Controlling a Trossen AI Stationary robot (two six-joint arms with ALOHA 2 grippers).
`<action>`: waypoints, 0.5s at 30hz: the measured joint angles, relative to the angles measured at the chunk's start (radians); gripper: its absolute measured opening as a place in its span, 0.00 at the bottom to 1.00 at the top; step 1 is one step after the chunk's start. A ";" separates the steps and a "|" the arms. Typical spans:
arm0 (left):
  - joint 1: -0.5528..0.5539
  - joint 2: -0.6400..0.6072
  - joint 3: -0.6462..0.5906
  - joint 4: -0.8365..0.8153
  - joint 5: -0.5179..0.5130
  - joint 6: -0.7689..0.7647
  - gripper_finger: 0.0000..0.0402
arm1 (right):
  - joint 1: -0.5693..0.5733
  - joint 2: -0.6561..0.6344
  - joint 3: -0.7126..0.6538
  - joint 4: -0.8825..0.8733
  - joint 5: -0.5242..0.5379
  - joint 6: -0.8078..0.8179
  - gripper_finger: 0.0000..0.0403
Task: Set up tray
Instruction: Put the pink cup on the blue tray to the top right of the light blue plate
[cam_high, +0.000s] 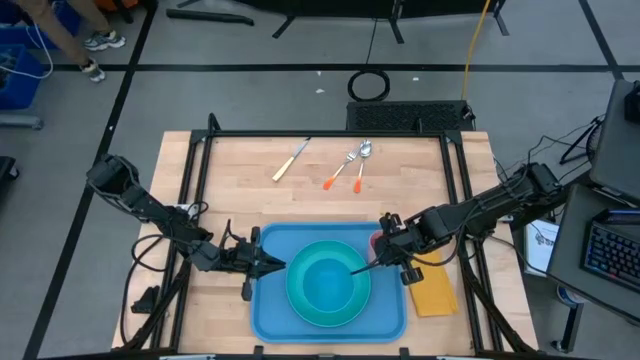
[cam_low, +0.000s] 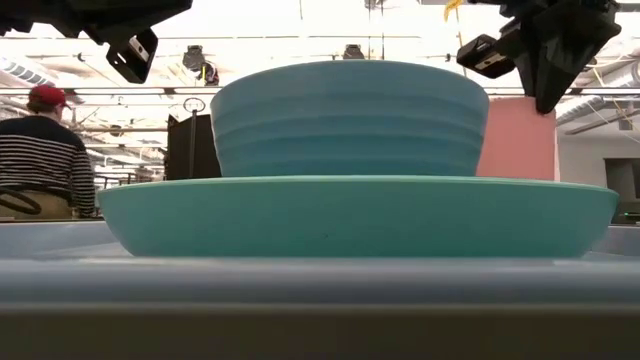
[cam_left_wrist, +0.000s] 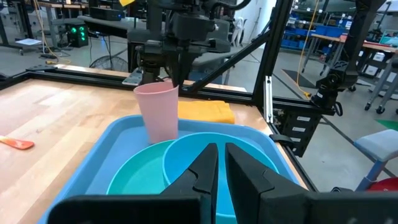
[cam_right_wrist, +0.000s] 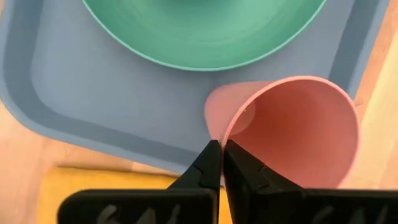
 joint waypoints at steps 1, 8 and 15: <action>0.000 0.000 0.000 0.000 0.000 0.000 0.08 | 0.000 0.001 -0.002 0.000 0.009 0.000 0.00; 0.000 0.000 0.000 -0.001 0.000 0.001 0.08 | 0.000 0.001 -0.012 0.005 0.013 0.000 0.00; 0.000 0.000 0.000 -0.004 0.000 0.001 0.08 | 0.000 0.001 -0.012 0.018 0.015 -0.009 0.00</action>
